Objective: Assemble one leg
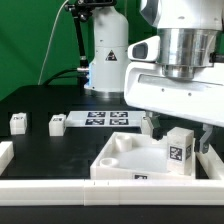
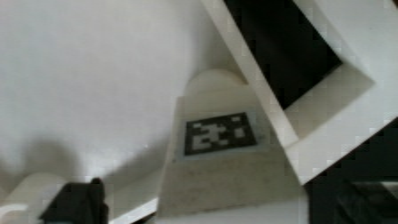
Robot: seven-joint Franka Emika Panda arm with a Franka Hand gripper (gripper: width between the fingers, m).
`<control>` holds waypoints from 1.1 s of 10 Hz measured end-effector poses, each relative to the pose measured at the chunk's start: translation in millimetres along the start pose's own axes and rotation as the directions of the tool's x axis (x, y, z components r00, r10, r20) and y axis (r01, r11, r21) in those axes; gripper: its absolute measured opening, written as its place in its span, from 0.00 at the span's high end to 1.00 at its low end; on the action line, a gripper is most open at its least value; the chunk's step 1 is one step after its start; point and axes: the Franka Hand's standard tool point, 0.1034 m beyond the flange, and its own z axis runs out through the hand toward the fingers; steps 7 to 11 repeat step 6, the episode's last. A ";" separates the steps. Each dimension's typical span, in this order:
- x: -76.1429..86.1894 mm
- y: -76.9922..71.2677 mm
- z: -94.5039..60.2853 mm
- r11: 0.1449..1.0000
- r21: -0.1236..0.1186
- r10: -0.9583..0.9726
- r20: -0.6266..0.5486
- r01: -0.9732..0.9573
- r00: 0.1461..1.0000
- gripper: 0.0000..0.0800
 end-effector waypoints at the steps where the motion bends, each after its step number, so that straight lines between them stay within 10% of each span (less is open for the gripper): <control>1: 0.0 0.0 0.0 1.000 0.000 0.000 0.000 0.000 1.000 0.19; 11: 0.0 0.0 0.0 1.000 0.000 0.000 0.000 0.000 1.000 0.19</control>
Offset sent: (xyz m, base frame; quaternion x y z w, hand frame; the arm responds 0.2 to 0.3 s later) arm 0.0000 0.0000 0.0000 0.0000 0.0000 0.0000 1.0000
